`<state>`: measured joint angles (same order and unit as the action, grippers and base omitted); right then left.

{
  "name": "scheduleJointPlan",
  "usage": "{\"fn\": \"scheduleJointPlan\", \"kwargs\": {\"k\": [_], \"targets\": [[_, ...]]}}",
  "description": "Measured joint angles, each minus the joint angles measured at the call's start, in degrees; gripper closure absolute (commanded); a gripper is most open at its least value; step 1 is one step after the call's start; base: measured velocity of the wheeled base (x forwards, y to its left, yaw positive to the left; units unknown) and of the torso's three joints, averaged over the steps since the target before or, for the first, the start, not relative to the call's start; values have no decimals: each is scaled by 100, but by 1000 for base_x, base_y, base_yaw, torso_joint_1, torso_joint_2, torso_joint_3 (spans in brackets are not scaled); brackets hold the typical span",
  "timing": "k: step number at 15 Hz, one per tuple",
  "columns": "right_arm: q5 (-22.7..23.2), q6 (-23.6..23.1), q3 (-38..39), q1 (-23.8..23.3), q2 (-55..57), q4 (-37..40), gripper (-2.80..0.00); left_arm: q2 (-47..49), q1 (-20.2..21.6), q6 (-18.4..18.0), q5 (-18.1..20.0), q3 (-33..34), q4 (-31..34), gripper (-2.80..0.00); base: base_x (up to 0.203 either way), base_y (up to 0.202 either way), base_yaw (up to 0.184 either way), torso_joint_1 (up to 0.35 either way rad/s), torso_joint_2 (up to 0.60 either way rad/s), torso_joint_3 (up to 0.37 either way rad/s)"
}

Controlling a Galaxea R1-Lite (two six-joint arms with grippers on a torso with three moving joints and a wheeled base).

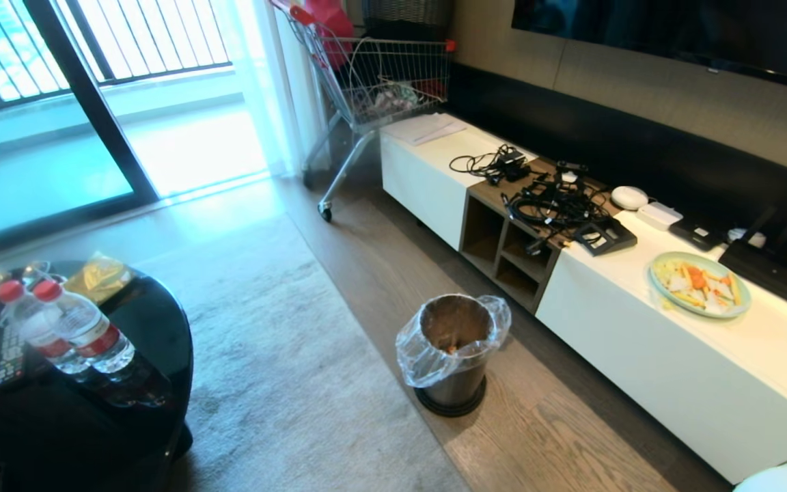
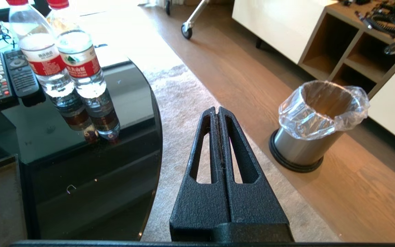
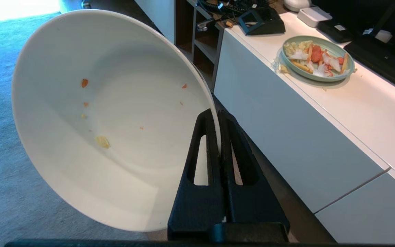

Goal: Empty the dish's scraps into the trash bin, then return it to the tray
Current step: Put the bowl back to the table

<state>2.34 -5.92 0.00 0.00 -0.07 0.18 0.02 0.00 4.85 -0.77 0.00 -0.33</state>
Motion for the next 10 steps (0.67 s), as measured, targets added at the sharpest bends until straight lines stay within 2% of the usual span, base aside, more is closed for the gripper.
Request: {"fn": "scheduleJointPlan", "kwargs": {"k": [3, 10], "targets": [[0, -1, 0, 0, 0, 0, 0, 0, 0, 0, 2, 0, 1, 0, 0, 0, 0, 1, 2, 200], [0, 0, 0, 0, 0, 0, 0, 0, 0, 2, 0, 0, 1, 0, 0, 0, 0, 1, 2, 33]]}}
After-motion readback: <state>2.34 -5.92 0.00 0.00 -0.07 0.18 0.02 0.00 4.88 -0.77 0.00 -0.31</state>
